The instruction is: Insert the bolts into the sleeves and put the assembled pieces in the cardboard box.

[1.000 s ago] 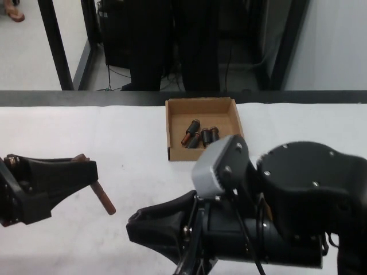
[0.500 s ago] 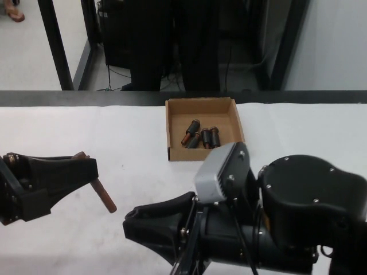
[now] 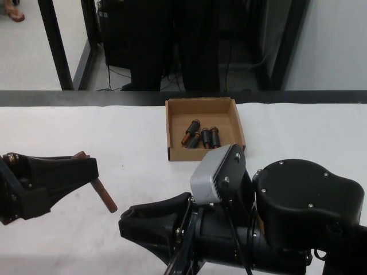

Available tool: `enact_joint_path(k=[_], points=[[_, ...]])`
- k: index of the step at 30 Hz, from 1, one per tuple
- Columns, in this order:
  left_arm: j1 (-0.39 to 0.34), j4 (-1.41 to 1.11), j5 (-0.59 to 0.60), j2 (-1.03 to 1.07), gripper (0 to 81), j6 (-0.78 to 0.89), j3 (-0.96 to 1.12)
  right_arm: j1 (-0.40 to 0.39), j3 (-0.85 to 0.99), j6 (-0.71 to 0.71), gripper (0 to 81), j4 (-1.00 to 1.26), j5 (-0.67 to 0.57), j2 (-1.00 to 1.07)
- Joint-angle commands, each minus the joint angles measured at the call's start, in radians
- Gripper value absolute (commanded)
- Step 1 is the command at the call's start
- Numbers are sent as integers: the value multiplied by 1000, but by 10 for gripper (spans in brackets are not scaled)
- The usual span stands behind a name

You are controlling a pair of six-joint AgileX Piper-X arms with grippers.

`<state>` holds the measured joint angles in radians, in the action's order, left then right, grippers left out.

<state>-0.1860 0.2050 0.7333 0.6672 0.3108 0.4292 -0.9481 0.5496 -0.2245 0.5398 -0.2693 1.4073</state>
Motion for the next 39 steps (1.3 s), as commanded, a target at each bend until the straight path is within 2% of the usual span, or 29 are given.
enact_joint_path(k=[1,18,39], points=[[-4,-30,23,-9,8,3,3,-3,0,-2,2,27,3,-1],[-4,-30,23,-9,8,3,3,-3,0,-10,2,27,3,-1],[-4,-30,47,-9,8,-4,3,-1,48,-8,2,-34,-58,-1]])
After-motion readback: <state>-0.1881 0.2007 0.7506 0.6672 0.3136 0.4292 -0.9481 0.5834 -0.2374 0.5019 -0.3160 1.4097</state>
